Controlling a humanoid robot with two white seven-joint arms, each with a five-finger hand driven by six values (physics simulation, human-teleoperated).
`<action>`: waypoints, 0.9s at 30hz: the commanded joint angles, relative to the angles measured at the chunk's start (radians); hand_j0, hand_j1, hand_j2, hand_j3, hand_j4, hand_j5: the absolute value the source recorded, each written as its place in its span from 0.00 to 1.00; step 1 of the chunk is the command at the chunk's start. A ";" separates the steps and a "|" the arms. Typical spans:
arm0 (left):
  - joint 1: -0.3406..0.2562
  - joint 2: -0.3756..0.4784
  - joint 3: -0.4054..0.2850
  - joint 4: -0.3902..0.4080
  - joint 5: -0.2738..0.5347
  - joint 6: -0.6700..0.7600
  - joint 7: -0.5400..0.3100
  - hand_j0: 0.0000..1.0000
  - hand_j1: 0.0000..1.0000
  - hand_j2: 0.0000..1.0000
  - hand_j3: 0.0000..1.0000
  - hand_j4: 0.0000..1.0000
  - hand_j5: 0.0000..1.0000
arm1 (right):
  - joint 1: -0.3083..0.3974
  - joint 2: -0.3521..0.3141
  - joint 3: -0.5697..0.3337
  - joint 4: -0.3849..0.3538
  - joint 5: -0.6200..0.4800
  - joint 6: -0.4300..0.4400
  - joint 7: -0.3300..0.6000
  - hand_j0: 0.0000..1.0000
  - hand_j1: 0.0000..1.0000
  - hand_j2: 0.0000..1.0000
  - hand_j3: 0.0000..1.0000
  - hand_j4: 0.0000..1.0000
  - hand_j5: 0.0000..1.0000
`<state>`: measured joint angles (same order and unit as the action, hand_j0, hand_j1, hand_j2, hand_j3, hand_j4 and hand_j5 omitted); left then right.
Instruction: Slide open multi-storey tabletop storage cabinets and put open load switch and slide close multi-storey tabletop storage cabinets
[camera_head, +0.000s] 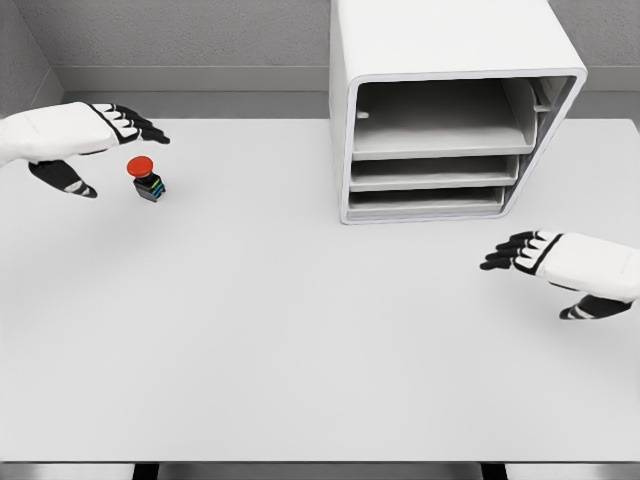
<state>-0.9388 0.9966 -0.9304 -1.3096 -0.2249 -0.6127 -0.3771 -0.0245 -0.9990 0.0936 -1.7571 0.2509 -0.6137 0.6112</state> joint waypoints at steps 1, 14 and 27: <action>-0.002 -0.019 0.002 0.052 0.001 0.002 0.000 1.00 1.00 1.00 1.00 1.00 1.00 | -0.003 -0.001 0.015 -0.001 -0.005 0.003 0.000 1.00 1.00 1.00 1.00 1.00 1.00; 0.005 -0.131 0.001 0.210 -0.028 0.002 -0.086 1.00 1.00 1.00 1.00 1.00 1.00 | -0.347 0.071 0.179 0.008 -0.016 0.003 0.000 1.00 1.00 1.00 1.00 1.00 1.00; -0.038 -0.289 0.005 0.458 -0.045 0.002 -0.121 1.00 1.00 1.00 1.00 1.00 1.00 | -0.571 0.154 0.382 0.131 -0.032 0.003 0.000 1.00 1.00 1.00 1.00 1.00 1.00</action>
<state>-0.9786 0.7428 -0.9280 -0.9007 -0.2721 -0.6128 -0.4909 -0.6043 -0.8655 0.4025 -1.6680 0.2177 -0.6127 0.6111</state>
